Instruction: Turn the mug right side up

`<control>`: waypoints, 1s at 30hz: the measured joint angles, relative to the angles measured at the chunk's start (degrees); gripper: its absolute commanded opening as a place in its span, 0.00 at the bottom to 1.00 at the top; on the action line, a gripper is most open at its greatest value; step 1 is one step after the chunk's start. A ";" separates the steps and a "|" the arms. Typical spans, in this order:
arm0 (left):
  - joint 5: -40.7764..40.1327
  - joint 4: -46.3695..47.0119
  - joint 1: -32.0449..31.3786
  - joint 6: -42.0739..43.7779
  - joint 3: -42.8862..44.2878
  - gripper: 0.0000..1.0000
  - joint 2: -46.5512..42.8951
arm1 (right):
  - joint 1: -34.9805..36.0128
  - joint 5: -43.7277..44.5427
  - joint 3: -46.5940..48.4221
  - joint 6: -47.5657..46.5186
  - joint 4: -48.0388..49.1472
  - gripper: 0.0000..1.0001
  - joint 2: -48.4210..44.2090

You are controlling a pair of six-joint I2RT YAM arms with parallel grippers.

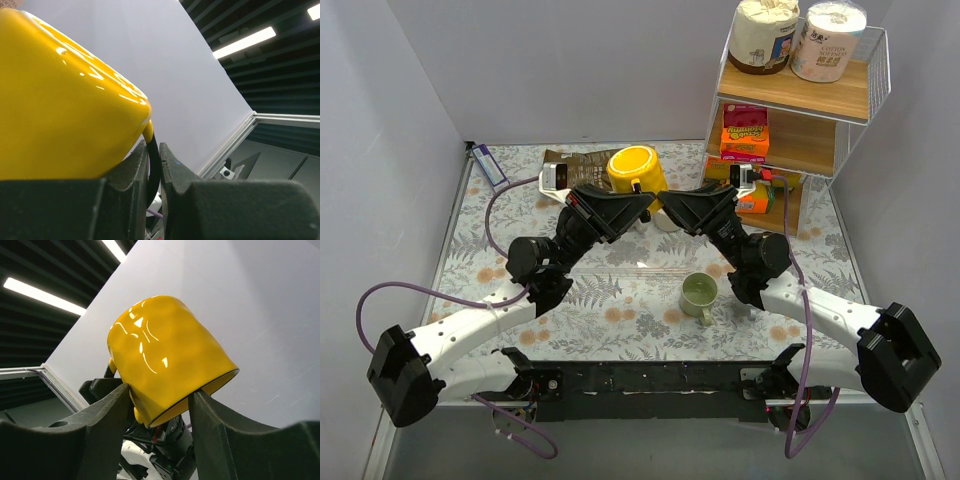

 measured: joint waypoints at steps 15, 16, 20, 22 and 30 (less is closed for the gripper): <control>-0.15 6.71 -0.66 -0.17 -0.83 0.00 5.38 | -0.24 1.97 1.84 5.60 1.88 0.15 0.48; -0.13 7.10 -0.79 -0.66 -1.09 0.00 5.38 | -0.26 1.75 1.84 4.96 1.81 0.12 0.17; -0.07 7.78 -1.44 -2.75 -2.32 0.07 4.39 | -0.17 -0.07 1.84 3.30 1.53 0.01 -0.92; 0.02 7.74 -1.62 -2.93 -2.80 0.23 3.82 | -0.13 -0.55 1.84 2.62 1.18 0.01 -1.25; 2.25 2.27 -2.14 -1.07 -5.16 0.74 -0.09 | -0.61 -1.60 1.81 -3.74 -4.57 0.01 -4.46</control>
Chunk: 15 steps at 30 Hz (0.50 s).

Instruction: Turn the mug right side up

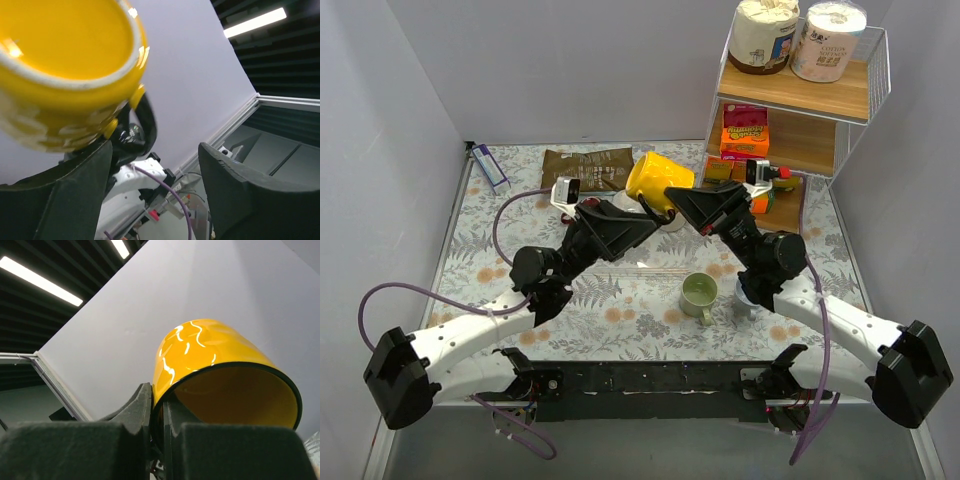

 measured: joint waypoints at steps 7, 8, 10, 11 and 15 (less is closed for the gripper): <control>-0.50 -17.64 -0.68 4.04 -4.79 0.91 -8.35 | 0.55 -0.11 4.09 -10.14 -11.89 0.01 -9.29; -1.14 -20.59 -0.68 4.74 -5.33 0.92 -9.70 | 0.57 -0.07 5.55 -11.82 -14.91 0.01 -10.47; -3.06 -26.99 -0.70 6.36 -5.73 0.93 -12.87 | 0.57 -0.11 8.76 -15.30 -21.64 0.01 -12.09; -4.07 -29.81 -0.70 7.28 -5.64 0.93 -14.43 | 0.57 -0.11 10.86 -17.22 -25.83 0.01 -12.39; -10.73 -43.32 -0.72 11.43 -2.84 0.94 -18.97 | 0.59 -0.13 19.98 -24.35 -44.11 0.01 -10.84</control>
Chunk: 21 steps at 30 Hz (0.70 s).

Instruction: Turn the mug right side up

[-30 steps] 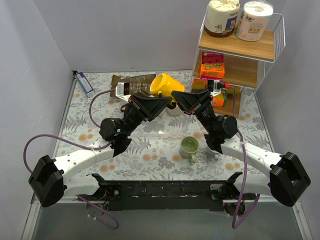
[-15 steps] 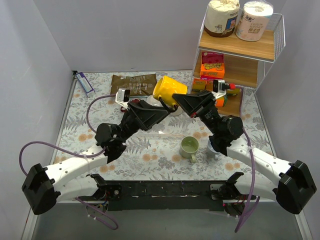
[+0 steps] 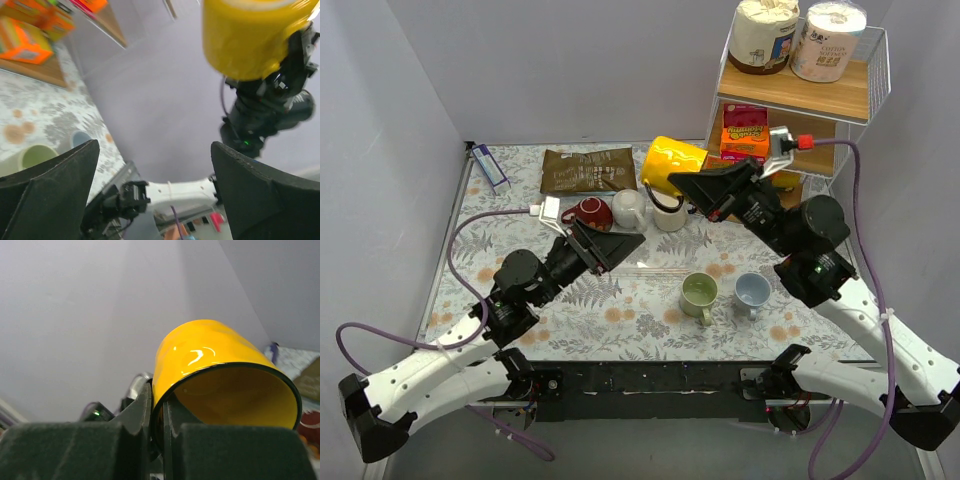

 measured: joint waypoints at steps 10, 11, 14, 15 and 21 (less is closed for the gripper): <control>-26.40 -36.87 0.02 8.04 23.63 0.95 3.23 | 10.78 14.34 17.03 -13.92 -50.62 0.01 16.33; -28.59 -39.65 0.02 8.48 25.81 0.95 4.35 | 12.61 15.80 17.59 -14.71 -54.40 0.01 18.21; -34.18 -46.77 0.02 9.18 31.34 0.95 8.15 | 17.55 19.58 19.08 -16.55 -63.17 0.01 23.82; -36.48 -49.94 0.02 9.20 33.51 0.95 10.01 | 18.86 20.48 19.26 -16.98 -65.20 0.01 25.46; -43.25 -59.47 0.02 9.09 37.46 0.96 14.01 | 23.30 22.86 19.45 -20.13 -72.35 0.01 31.28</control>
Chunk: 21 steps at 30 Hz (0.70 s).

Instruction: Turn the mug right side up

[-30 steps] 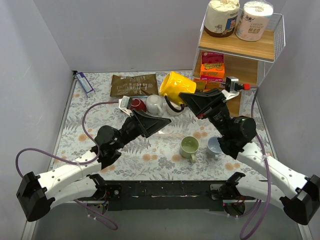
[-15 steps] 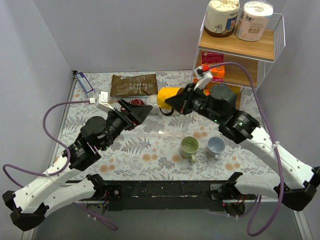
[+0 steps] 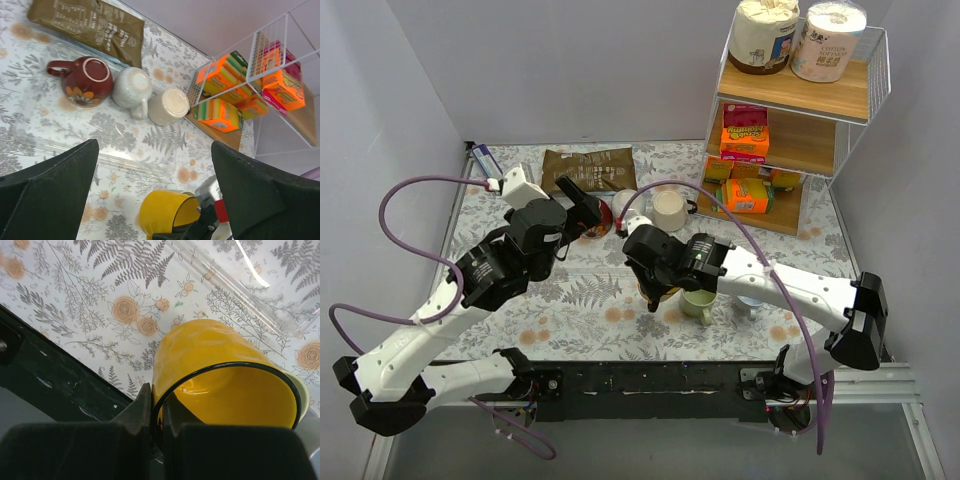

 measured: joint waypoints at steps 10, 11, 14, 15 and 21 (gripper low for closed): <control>-4.72 -3.43 0.04 1.97 1.53 0.96 -4.57 | 4.26 -1.90 -2.27 -7.26 2.54 0.01 4.92; -4.87 -3.41 0.04 2.29 1.92 0.97 -4.94 | 4.48 -2.29 -2.71 -8.17 3.02 0.01 5.38; -5.05 -3.32 0.04 3.02 2.45 0.97 -5.42 | 5.05 -3.30 -3.13 -10.40 3.50 0.01 7.87; -5.05 -3.34 0.04 3.13 2.45 0.97 -5.46 | 5.05 -3.50 -3.13 -11.04 3.56 0.01 9.14; -4.22 -3.15 0.04 3.63 2.21 0.98 -4.42 | 5.01 -3.28 -3.52 -13.60 3.63 0.01 15.89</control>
